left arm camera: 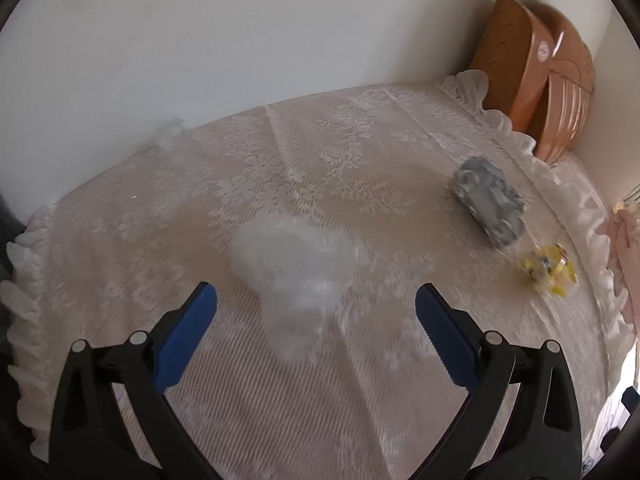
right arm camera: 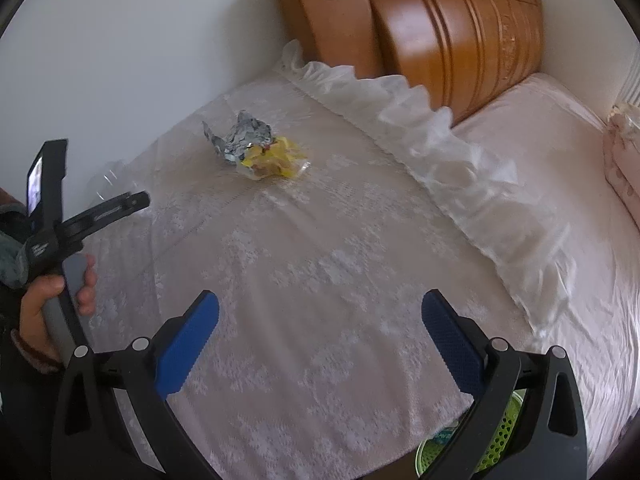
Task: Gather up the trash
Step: 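Grasp the clear plastic bag with the left tool while the right tool grasps the silver foil pack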
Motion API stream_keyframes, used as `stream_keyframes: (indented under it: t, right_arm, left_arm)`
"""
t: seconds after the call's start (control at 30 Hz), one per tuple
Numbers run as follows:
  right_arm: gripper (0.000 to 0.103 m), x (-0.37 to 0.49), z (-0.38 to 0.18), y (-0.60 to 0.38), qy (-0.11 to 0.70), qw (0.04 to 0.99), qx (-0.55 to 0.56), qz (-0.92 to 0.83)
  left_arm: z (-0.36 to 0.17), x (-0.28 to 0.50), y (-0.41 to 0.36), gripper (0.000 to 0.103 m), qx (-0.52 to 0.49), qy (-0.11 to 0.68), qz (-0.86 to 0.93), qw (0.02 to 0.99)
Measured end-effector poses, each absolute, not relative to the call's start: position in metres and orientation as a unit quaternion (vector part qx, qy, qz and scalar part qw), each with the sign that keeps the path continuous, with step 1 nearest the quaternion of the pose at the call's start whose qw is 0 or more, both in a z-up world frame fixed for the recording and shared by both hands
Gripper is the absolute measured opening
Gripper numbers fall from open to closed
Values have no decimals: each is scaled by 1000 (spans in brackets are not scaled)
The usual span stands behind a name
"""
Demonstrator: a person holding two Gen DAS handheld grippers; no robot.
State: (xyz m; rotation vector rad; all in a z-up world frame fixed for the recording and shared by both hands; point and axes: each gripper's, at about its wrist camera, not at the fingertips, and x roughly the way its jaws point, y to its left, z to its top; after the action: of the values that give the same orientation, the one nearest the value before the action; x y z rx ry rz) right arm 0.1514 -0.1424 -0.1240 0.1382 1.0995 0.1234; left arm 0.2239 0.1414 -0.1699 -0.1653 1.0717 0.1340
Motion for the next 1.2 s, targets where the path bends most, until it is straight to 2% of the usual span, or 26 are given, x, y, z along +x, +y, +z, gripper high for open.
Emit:
stream_keyframes:
  t: [0.07, 0.1, 0.13, 0.23, 0.33, 0.6, 0.8, 1.07, 1.1, 1.17, 1.2]
  right_arm:
    - [101, 161, -128, -136, 526, 846, 61, 64]
    - [101, 163, -129, -134, 527, 845, 59, 66]
    - [101, 167, -130, -132, 529, 844, 57, 67]
    - [101, 182, -134, -120, 532, 842, 41, 79]
    - [101, 201, -131, -106, 526, 845, 12, 101]
    - [101, 279, -131, -54, 505, 840, -87, 178]
    - [101, 344, -162, -14, 514, 813, -171, 213]
    - [100, 381, -188, -5, 538, 791, -178, 231]
    - [97, 380, -189, -6, 541, 789, -170, 235]
    - [67, 380, -191, -7, 549, 783, -158, 244]
    - [66, 380, -190, -7, 549, 784, -155, 245]
  left_arm:
    - [-175, 231, 143, 94, -86, 512, 65, 852]
    - [-177, 234, 144, 87, -91, 513, 66, 851]
    - [-179, 236, 145, 76, -93, 514, 66, 850]
    - [-187, 242, 150, 57, -101, 523, 74, 843]
    - [-190, 243, 159, 47, -115, 524, 75, 841]
    - [-175, 220, 171, 44, -122, 509, 73, 849]
    - [-156, 181, 177, 44, -133, 496, 68, 855]
    - [-143, 136, 191, 44, -135, 494, 73, 856]
    - [-142, 133, 192, 44, -134, 493, 77, 856]
    - [-142, 129, 195, 44, -136, 493, 80, 856]
    - [-142, 128, 196, 44, -140, 493, 79, 855]
